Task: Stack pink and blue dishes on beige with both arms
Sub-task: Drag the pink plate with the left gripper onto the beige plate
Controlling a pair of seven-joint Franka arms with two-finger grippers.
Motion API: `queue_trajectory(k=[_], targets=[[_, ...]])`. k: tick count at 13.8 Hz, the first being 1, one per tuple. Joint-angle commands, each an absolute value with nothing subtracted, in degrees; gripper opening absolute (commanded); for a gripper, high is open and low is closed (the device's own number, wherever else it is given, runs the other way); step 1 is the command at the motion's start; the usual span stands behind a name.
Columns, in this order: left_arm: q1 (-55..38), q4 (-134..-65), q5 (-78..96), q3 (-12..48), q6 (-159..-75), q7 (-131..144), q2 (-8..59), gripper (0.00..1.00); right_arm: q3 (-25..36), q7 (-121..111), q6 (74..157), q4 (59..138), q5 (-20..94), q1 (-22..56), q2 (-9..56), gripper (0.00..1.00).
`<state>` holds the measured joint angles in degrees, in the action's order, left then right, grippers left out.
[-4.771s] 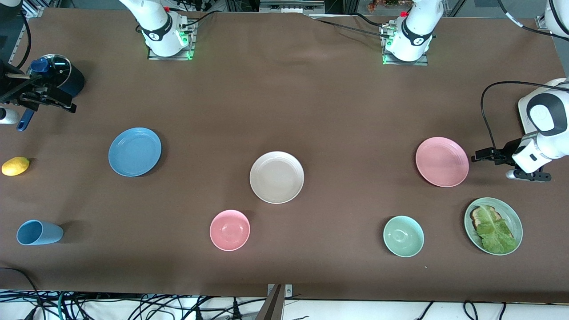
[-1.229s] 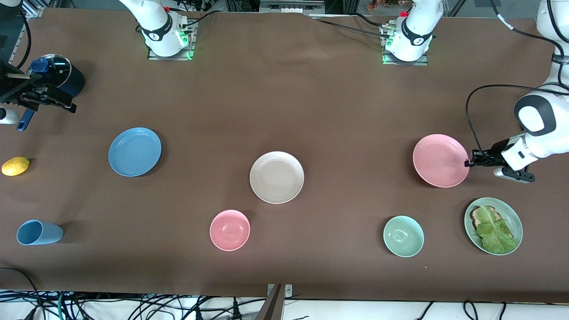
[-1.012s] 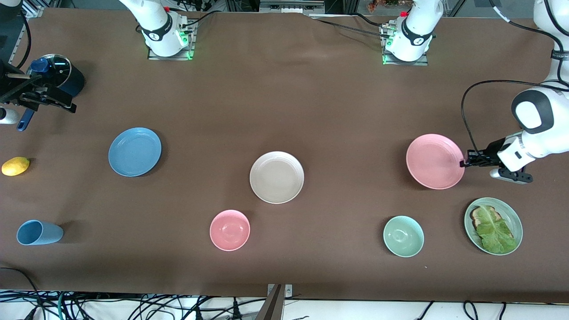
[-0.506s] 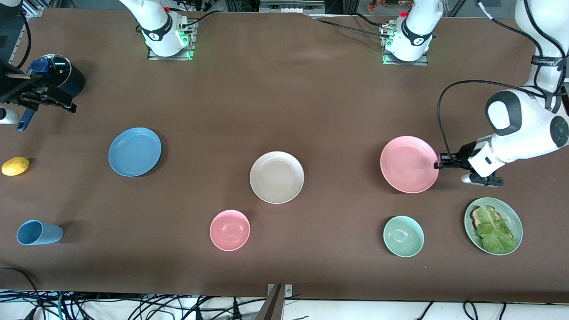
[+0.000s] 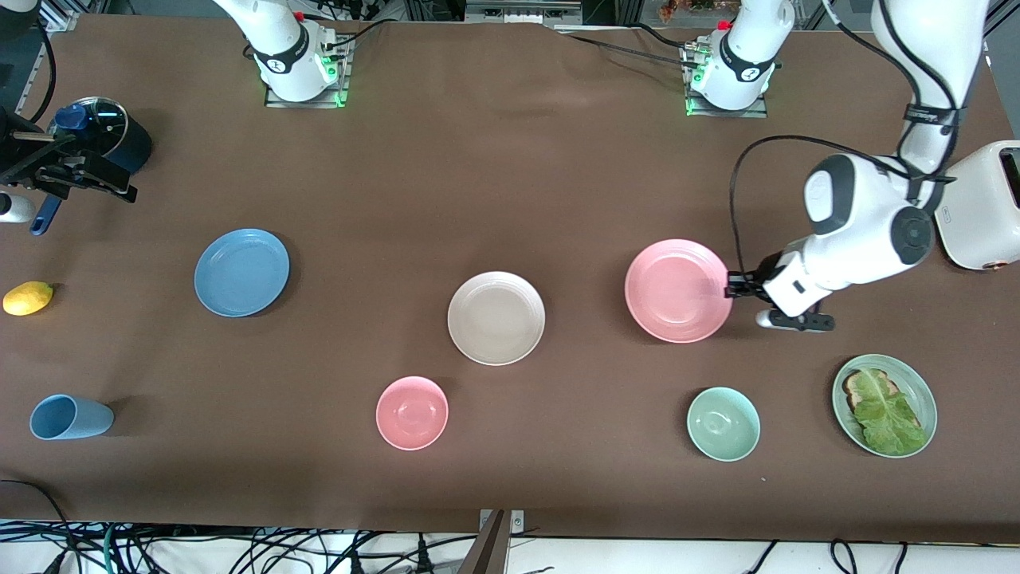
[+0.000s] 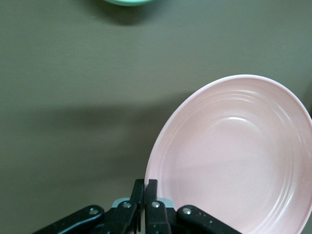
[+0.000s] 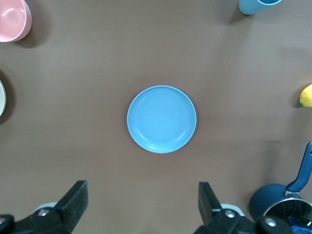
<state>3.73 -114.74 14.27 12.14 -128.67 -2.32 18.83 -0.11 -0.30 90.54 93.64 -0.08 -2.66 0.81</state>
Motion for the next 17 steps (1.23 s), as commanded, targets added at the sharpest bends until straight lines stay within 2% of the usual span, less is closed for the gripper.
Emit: queue_trajectory(k=[1,11,17], targets=[[-2.6,-113.6,12.9,11.7,-128.9,4.7,18.2,0.0,-0.2,-1.1,90.1,94.4,0.8,-3.0,-0.4,1.0],[-17.7,-103.7,9.1,11.0,-132.4,28.2,27.3,0.0,-0.1,-1.1,90.1,94.5,0.8,-3.0,-0.4,1.0],[-26.8,-96.2,9.1,6.7,-132.7,37.8,33.9,0.0,-0.2,-1.1,90.1,94.5,0.8,-3.0,-0.4,1.0]])
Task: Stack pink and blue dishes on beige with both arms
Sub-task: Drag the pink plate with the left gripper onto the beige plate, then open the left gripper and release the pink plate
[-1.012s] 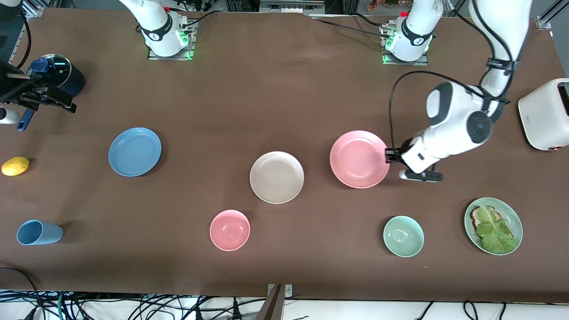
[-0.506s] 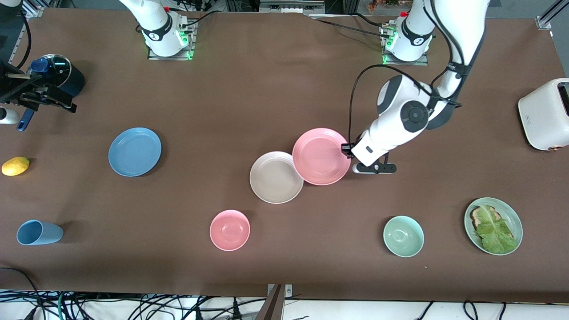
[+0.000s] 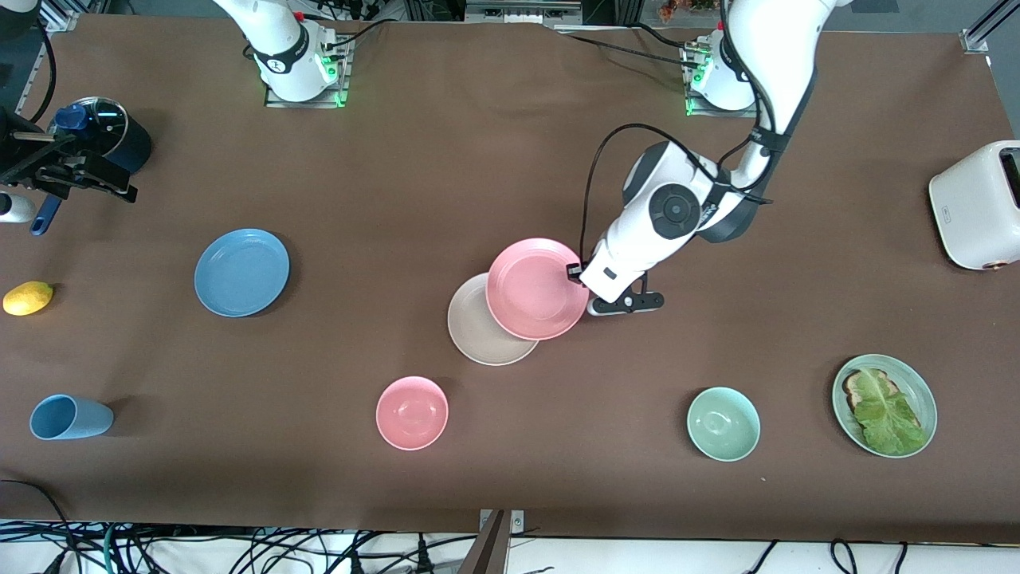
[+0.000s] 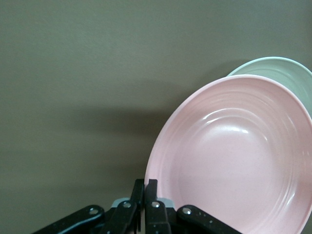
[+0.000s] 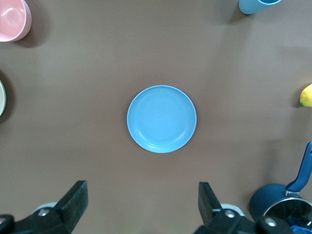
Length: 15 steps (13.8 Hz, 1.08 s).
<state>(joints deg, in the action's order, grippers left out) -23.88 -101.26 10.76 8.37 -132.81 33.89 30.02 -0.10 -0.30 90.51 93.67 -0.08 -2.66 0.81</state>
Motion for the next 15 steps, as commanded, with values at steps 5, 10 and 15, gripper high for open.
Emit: queue_trajectory(k=[5,10,15], targets=[[-32.5,-91.1,9.2,3.1,-132.7,43.4,37.8,0.0,-0.1,-1.1,90.1,94.5,0.8,-3.0,-0.4,1.0],[-34.5,-88.7,9.1,2.3,-132.8,46.4,40.5,0.0,-0.2,-1.1,90.1,94.4,0.8,-3.0,-0.4,1.0],[-34.6,-88.1,9.2,1.8,-132.8,46.5,41.0,0.0,-0.1,-1.1,90.1,94.5,0.8,-3.0,-0.4,1.0]])
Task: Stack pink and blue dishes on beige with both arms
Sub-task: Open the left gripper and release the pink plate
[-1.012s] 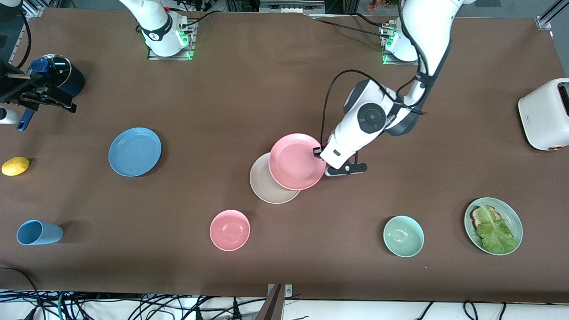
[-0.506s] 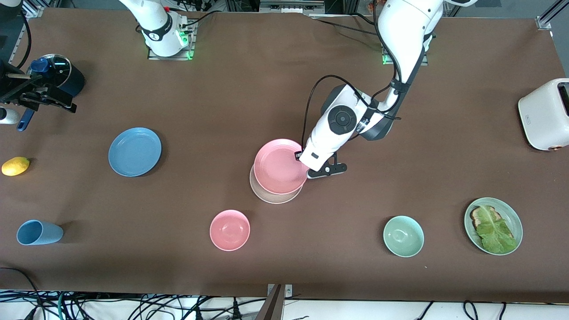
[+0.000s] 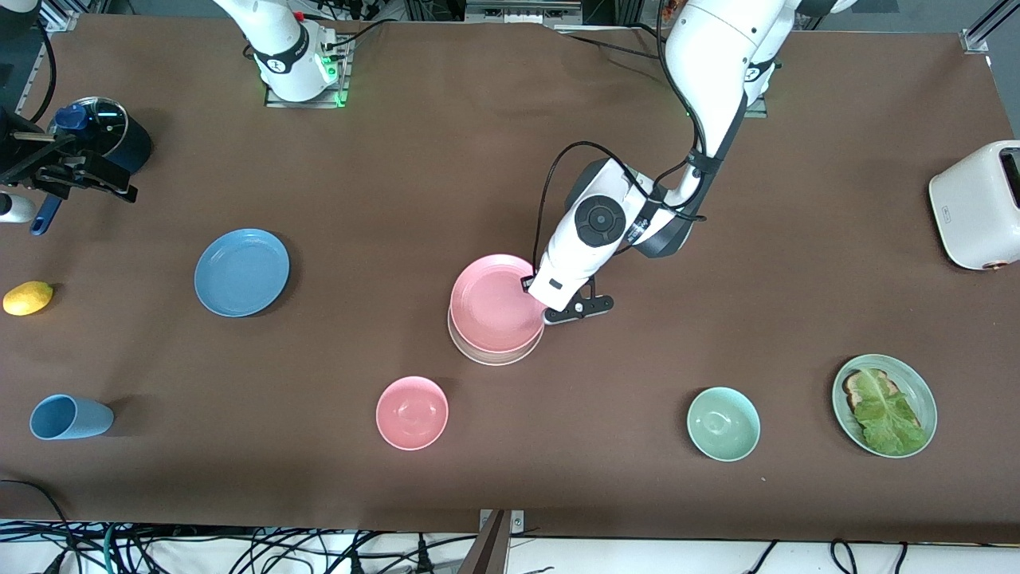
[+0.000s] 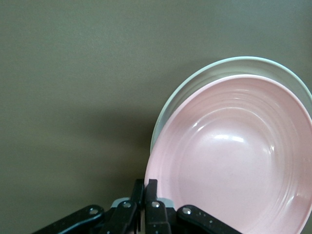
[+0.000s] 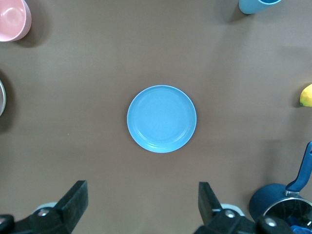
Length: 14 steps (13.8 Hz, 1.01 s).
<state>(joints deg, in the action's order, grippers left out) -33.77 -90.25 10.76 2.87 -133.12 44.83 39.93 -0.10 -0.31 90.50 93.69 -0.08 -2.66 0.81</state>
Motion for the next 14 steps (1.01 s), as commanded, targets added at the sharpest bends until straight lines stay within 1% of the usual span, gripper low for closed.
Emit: queue_trajectory(k=[1,4,5,6,9,13,14], targets=[[-34.6,-87.9,9.2,1.8,-132.8,46.5,41.1,0.0,-0.2,-1.1,90.1,94.5,0.8,-3.0,-0.4,1.0],[-34.6,-87.5,9.3,1.8,-132.8,47.2,41.5,0.0,-0.1,-1.1,90.1,94.5,0.8,-3.0,-0.4,1.0],[-34.6,-87.2,9.3,1.8,-132.8,47.3,41.6,0.05,-0.2,-1.1,90.1,94.5,0.8,-3.0,-0.4,1.0],[-34.6,-86.9,9.3,1.8,-132.8,47.3,41.6,0.15,-0.1,-1.1,90.1,94.4,0.8,-3.0,-0.4,1.0],[-34.6,-86.8,9.4,1.4,-132.8,47.2,41.6,0.38,-0.1,-1.1,90.1,94.5,0.8,-3.0,-0.4,1.0],[-34.4,-86.9,9.2,1.3,-132.8,46.4,41.3,0.44,-0.1,-1.1,90.1,94.5,0.8,-3.0,-0.4,1.0],[-34.1,-86.8,9.1,-0.2,-132.5,45.3,40.7,0.45,-0.1,-1.1,90.1,94.5,0.8,-3.0,-0.4,1.0]])
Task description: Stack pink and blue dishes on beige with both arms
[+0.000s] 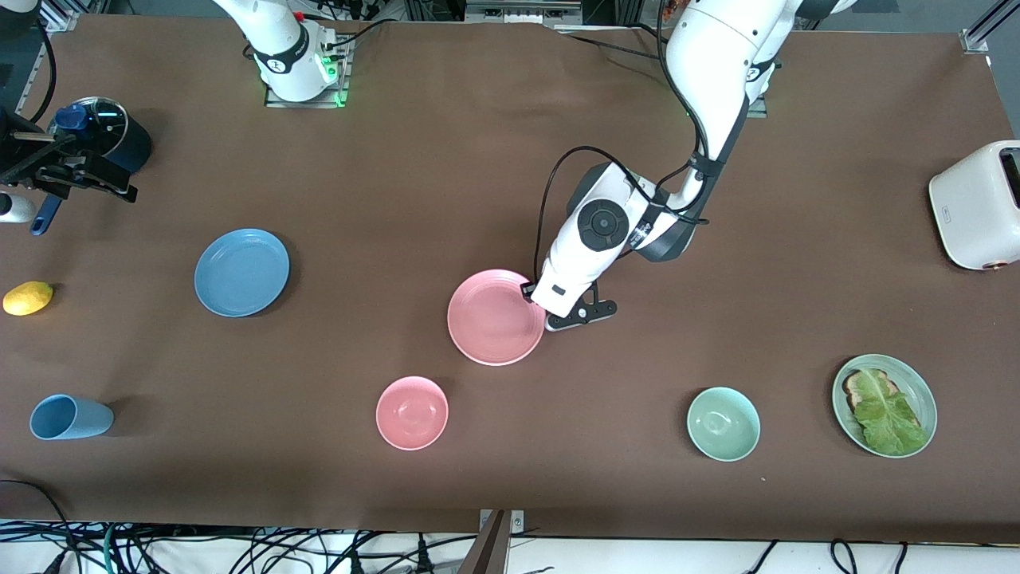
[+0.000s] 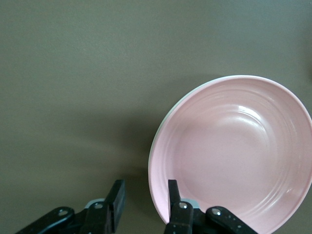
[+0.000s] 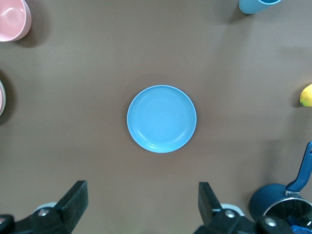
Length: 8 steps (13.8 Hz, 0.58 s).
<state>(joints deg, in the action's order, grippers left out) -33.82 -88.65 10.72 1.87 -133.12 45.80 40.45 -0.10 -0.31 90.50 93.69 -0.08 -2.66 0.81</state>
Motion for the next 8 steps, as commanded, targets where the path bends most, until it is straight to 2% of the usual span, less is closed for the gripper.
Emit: queue_trajectory(k=[1,8], targets=[[-34.0,-86.9,9.0,-2.3,-131.8,41.4,39.5,0.45,-0.1,-1.1,90.1,94.5,0.8,-3.0,-0.4,1.0],[-22.3,-88.1,8.9,-2.7,-115.3,14.6,30.9,0.46,0.4,-1.1,90.1,94.7,0.7,-3.0,-0.4,1.0]])
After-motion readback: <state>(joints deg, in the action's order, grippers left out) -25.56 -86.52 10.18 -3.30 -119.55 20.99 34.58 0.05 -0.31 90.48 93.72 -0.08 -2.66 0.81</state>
